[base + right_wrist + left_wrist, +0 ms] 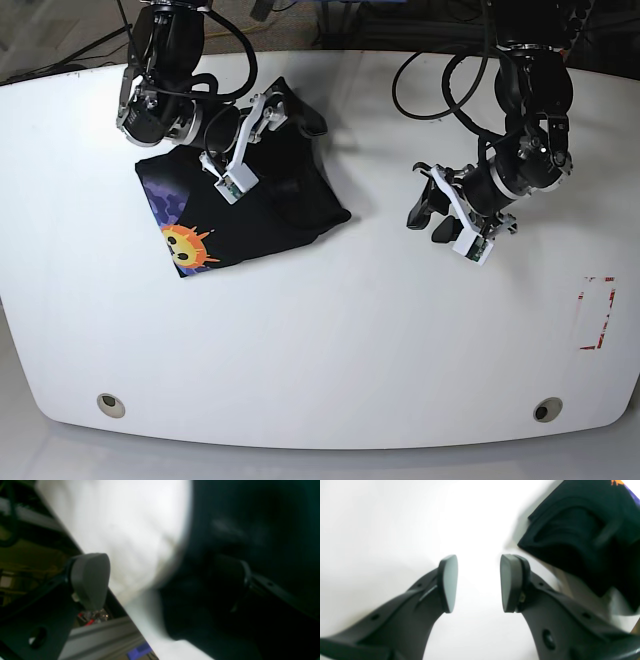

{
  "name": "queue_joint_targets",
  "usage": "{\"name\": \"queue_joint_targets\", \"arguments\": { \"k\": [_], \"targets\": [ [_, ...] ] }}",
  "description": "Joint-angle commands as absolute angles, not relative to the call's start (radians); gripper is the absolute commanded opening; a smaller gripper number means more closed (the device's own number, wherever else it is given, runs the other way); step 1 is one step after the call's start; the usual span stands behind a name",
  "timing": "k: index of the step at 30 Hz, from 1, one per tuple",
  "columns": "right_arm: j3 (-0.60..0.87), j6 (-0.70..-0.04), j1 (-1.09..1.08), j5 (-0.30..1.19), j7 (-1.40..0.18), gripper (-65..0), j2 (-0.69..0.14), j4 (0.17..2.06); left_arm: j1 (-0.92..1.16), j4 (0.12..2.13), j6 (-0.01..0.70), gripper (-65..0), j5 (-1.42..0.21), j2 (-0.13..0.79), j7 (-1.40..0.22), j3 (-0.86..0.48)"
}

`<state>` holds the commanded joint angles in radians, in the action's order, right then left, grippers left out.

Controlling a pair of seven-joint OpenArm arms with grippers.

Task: Fold the T-shirt properly
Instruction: 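Lift the folded shirt with both grippers and carry it toward the left arm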

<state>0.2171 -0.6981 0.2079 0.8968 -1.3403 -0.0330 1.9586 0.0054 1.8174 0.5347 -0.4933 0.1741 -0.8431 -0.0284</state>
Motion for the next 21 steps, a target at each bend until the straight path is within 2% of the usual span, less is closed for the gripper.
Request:
{"name": "queue_joint_targets", "arguments": {
  "k": [5, 10, 14, 18, 21],
  "targets": [
    [0.354, -0.698, 0.179, 0.901, -1.32, -3.0, -0.079, 1.971, -0.039, 1.821, 0.533, -39.9, -0.492, 0.194, -0.843, 0.093],
    [0.498, -0.698, 0.068, 0.897, -1.311, -3.0, -0.189, 1.925, -0.09, 1.799, 0.529, -39.9, -0.46, 0.182, -0.843, 0.242],
    [0.544, -0.698, -0.042, 0.878, -1.308, -3.0, -0.282, 1.764, -0.105, 1.778, 0.529, -39.9, -0.361, 0.104, -0.839, 0.367],
    [0.545, -0.698, -0.185, 0.748, -1.268, -3.2, -0.348, 1.584, -0.105, 1.728, 0.532, -39.9, -0.255, 0.019, -0.839, 0.469],
    [0.527, -0.698, -0.292, 0.584, -1.202, -3.2, -0.354, 1.435, -0.105, 1.675, 0.532, -39.9, -0.183, -0.045, -0.837, 0.533]
  ]
}}
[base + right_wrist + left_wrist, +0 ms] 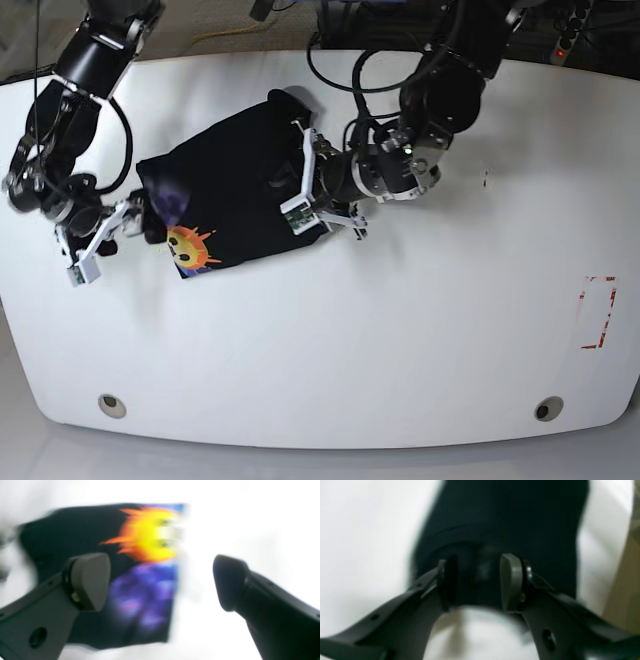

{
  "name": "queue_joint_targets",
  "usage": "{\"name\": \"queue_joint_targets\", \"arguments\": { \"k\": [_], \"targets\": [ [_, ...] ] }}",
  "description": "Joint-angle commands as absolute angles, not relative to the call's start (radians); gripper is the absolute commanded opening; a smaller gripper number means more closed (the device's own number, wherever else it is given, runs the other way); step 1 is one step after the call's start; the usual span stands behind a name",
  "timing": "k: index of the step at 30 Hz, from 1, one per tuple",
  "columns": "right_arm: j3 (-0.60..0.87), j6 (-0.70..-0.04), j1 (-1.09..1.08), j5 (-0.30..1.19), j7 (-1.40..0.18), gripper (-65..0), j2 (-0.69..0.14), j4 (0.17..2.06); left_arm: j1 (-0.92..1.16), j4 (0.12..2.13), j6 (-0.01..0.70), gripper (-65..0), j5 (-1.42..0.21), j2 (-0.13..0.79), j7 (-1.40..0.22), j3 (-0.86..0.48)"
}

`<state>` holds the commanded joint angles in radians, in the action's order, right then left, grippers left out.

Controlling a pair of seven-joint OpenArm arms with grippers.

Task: Fold the T-shirt properly
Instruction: 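Lift the folded shirt with both grippers and carry it toward the left arm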

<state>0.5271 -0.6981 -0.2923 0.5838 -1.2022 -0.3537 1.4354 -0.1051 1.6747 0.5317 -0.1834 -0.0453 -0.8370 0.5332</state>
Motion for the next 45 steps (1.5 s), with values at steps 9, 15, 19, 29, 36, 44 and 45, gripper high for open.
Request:
{"name": "queue_joint_targets", "arguments": {
  "k": [9, 15, 19, 29, 36, 44, 45],
  "targets": [
    [0.265, -0.698, -0.384, 0.239, -0.845, -18.7, -0.349, 1.191, -0.061, 1.633, 0.533, -39.9, -0.051, -0.12, -0.842, 0.604],
    [0.196, -0.698, -0.364, 0.143, -0.708, -35.7, -0.332, 1.089, -0.039, 1.63, 0.533, -39.9, -0.024, -0.036, -0.842, 0.601],
    [0.199, -0.698, -0.289, 0.193, -0.73, -36.0, -0.335, 1.191, -0.042, 1.563, 0.533, -39.7, -0.024, 0.053, -0.842, 0.601],
    [0.194, -0.698, -0.065, 0.211, -0.905, -36.0, -0.222, 1.578, -0.13, 1.583, 0.647, -39.7, -0.03, 0.259, -0.843, 0.555],
    [0.2, -0.698, -0.024, 0.211, -1.055, -36.0, -0.166, 1.84, -0.142, 1.709, 0.698, -39.7, -0.028, 0.348, -0.843, 0.332],
    [0.191, -0.698, -0.038, 0.2, -1.058, -36.1, -0.163, 1.797, -0.134, 1.804, 0.698, -39.7, -0.03, 0.341, -0.845, 0.203],
    [0.188, -0.698, -0.036, 0.197, -1.058, -36.1, -0.16, 1.788, -0.133, 1.81, 0.698, -39.7, -0.03, 0.34, -0.845, 0.199]
  ]
}}
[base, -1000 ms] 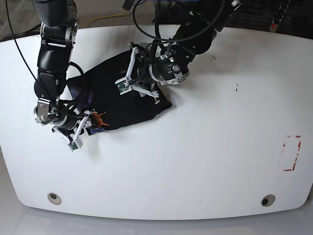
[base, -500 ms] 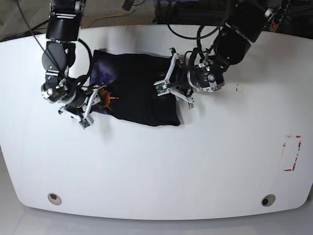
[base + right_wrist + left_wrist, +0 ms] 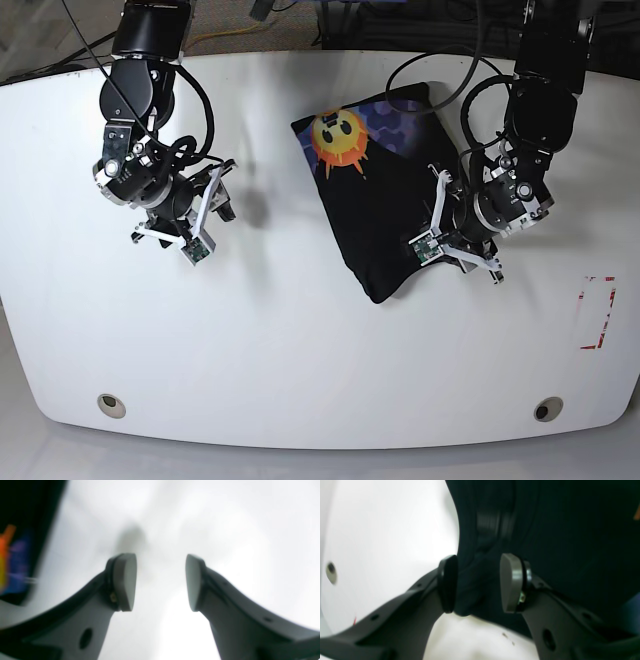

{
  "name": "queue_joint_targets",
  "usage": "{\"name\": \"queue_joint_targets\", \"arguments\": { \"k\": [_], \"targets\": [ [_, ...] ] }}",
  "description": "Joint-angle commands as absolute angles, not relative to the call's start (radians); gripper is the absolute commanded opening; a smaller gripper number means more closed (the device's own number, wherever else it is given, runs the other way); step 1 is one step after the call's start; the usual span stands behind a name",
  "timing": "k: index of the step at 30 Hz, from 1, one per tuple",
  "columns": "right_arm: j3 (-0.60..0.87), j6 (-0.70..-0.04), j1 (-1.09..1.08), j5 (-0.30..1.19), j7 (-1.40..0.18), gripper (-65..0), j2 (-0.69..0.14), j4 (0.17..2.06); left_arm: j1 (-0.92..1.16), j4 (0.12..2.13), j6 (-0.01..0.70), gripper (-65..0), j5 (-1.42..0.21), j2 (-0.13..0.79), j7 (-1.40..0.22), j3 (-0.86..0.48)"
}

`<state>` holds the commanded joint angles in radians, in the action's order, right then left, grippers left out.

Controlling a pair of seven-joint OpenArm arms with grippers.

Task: Fold the T-shirt properly
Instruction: 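Lift the folded shirt with both grippers and carry it toward the left arm, then place the shirt at the table edge beside the left arm and release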

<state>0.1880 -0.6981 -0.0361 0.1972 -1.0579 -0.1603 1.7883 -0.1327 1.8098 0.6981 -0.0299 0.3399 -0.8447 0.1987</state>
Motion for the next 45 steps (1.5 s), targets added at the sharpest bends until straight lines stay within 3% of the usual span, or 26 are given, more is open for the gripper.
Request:
{"name": "queue_joint_targets", "arguments": {
  "k": [15, 20, 24, 30, 36, 45],
  "targets": [
    [-0.133, -0.698, 0.119, 0.197, -1.058, -36.6, -0.021, 1.802, -0.077, 1.83, 0.698, -39.0, -0.024, 0.11, -0.898, 0.028],
    [-0.22, -0.698, 0.137, 0.197, -1.058, -36.6, 0.044, 1.805, -0.048, 1.833, 0.587, -27.1, -0.028, 0.048, -0.898, 0.025],
    [-0.26, -0.698, 0.139, 0.197, -1.058, -36.6, 0.056, 1.814, -0.008, 1.833, 0.493, -26.2, -0.025, 0.015, -0.898, 0.021],
    [-0.119, -0.698, 0.131, 0.208, -1.058, -36.6, 0.047, 1.883, 0.056, 1.833, 0.449, -26.2, -0.025, 0.007, -0.892, 0.021],
    [-0.01, -0.698, 0.116, 0.208, -1.061, -36.6, -0.019, 1.896, 0.127, 1.824, 0.417, -26.2, -0.025, 0.019, -0.891, 0.013],
    [0.133, -0.698, 0.12, 0.208, -1.061, -36.6, -0.025, 1.914, 0.174, 1.638, 0.418, -26.2, -0.028, 0.159, -0.766, -0.036]
  ]
}}
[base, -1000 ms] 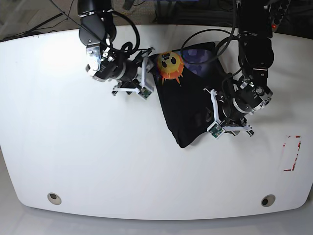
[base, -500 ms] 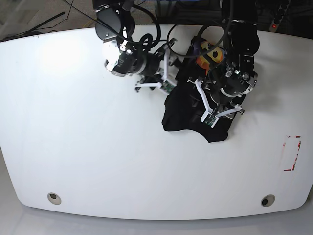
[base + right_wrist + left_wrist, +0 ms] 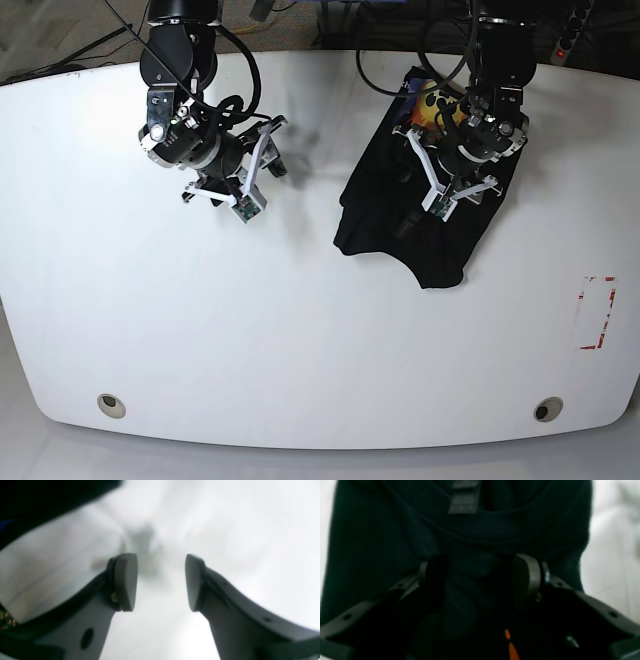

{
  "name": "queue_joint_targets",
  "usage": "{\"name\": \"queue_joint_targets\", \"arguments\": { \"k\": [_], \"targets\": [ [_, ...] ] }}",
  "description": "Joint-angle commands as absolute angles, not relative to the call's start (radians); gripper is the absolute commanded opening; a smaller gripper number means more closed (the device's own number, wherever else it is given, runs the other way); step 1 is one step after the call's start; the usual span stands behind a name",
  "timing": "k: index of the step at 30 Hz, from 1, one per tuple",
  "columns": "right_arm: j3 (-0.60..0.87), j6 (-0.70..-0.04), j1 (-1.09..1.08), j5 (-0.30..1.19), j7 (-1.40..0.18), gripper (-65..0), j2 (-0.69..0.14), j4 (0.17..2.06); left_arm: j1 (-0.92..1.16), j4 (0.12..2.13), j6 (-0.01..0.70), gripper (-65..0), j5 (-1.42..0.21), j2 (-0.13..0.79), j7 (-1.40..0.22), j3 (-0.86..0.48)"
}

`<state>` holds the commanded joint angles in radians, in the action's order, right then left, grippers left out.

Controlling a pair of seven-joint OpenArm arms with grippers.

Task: Fold the T-shirt properly
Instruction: 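Place the shirt at the table edge beside the left arm and release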

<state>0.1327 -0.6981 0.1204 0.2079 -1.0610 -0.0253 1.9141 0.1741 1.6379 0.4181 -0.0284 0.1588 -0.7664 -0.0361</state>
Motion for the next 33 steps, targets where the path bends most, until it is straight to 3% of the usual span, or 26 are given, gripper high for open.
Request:
{"name": "queue_joint_targets", "arguments": {
  "k": [4, 6, 8, 12, 15, 20, 25, 29, 33],
  "targets": [
    [0.171, -0.698, 0.122, 0.208, -1.061, -36.6, -0.025, 1.956, 0.159, 1.529, 0.427, -26.2, -0.031, 0.234, -0.763, -0.173],
    [0.179, -0.698, 0.124, 0.206, -1.061, -36.6, -0.027, 1.972, 0.116, 1.471, 0.475, -26.2, -0.031, 0.283, -0.753, -0.234],
    [0.196, -0.698, 0.122, 0.199, -1.061, -36.6, -0.027, 1.982, 0.076, 1.368, 0.565, -26.4, -0.031, 0.348, -0.714, -0.315],
    [0.219, -0.698, 0.12, 0.199, -1.061, -36.6, -0.027, 1.982, 0.019, 1.199, 0.65, -26.4, -0.03, 0.449, -0.627, -0.435],
    [0.223, -0.698, 0.122, 0.197, -1.061, -36.6, -0.044, 1.983, -0.054, 1.018, 0.698, -26.4, -0.031, 0.567, -0.573, -0.447],
    [0.22, -0.698, 0.13, 0.202, -1.059, -36.6, -0.065, 1.994, -0.108, 0.915, 0.698, -26.5, -0.033, 0.676, -0.51, -0.45],
    [0.22, -0.698, 0.114, 0.197, -1.056, -36.6, -0.071, 1.994, -0.113, 0.944, 0.698, -26.5, -0.033, 0.707, -0.524, -0.533],
    [0.222, -0.698, 0.096, 0.174, -1.053, -36.6, -0.079, 1.989, -0.107, 1.099, 0.698, -26.5, -0.031, 0.7, -0.596, -0.562],
    [0.223, -0.698, 0.079, 0.058, -0.961, -36.6, -0.087, 1.989, -0.082, 1.297, 0.698, -26.5, -0.024, 0.593, -0.618, -0.564]
  ]
}}
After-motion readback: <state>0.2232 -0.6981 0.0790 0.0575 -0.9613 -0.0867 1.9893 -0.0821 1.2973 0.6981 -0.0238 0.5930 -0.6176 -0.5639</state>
